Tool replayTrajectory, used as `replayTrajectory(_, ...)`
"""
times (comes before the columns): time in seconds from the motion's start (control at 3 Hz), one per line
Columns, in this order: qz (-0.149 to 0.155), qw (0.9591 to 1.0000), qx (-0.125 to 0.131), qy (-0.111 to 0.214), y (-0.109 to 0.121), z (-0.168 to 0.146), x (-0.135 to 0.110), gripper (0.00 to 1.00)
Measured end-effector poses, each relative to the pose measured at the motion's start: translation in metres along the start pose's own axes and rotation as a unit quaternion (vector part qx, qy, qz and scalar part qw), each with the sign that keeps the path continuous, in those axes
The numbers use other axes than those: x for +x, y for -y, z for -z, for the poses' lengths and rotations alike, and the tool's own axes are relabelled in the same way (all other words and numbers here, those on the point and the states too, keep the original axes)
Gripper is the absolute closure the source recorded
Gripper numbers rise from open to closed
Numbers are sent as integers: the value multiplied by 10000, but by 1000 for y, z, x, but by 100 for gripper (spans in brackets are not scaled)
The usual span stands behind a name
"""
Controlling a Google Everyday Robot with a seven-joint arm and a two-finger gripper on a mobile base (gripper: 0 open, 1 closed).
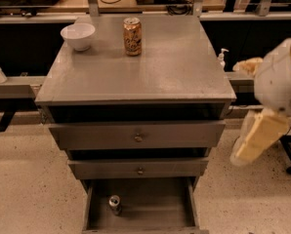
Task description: Pick redbull can from bottom drawer and place on counter
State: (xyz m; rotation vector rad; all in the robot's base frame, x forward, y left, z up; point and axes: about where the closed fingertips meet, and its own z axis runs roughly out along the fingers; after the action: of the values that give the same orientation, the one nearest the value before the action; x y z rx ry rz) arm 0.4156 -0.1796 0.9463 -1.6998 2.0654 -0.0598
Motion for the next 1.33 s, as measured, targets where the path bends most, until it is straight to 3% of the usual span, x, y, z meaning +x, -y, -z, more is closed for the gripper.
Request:
replayTrajectory(0.33,210,9972,-145,708,-49,-49,-12,0)
replayTrajectory(0.67,142,9952,-83,967,-70,-67,-8,0)
replayTrajectory(1.0,90,9893,-1,1456,-59,-68,-6,0)
replayTrajectory(1.33,-78,9698,-53,2437,-63,-105,-9,0)
